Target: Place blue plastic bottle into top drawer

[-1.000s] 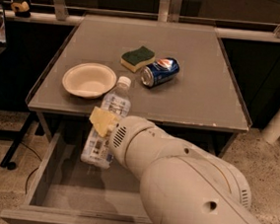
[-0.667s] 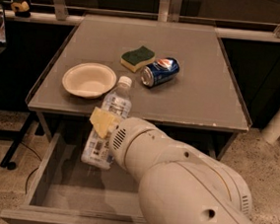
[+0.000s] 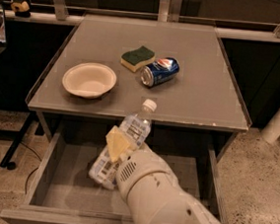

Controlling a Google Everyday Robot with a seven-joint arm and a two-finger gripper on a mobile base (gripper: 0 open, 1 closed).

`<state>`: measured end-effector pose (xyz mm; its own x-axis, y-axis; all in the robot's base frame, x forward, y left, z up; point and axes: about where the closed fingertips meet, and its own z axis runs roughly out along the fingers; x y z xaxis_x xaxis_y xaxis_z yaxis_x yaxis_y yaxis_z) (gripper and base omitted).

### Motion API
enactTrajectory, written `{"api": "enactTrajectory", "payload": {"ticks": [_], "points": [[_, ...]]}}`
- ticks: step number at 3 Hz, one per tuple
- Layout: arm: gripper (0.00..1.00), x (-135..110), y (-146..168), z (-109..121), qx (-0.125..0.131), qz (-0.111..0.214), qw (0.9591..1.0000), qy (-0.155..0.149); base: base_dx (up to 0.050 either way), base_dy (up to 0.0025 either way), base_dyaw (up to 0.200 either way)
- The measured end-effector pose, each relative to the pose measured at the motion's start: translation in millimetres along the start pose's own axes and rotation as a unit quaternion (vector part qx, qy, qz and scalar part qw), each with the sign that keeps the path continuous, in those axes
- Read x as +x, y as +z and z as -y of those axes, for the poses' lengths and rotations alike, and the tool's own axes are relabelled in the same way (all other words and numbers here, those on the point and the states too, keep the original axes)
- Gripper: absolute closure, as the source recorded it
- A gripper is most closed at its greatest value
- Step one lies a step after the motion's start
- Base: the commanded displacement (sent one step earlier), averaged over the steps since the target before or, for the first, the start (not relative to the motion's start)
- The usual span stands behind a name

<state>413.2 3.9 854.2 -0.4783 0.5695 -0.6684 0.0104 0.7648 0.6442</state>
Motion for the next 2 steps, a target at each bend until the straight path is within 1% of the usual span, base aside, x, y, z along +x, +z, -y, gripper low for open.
{"api": "enactTrajectory", "payload": {"ticks": [1, 2], "points": [[1.00, 6.6, -4.6, 7.6, 0.014, 0.013, 0.9998, 0.011, 0.000, 0.00000, 0.000], [1.00, 6.6, -4.6, 7.6, 0.014, 0.013, 0.9998, 0.011, 0.000, 0.00000, 0.000]]}}
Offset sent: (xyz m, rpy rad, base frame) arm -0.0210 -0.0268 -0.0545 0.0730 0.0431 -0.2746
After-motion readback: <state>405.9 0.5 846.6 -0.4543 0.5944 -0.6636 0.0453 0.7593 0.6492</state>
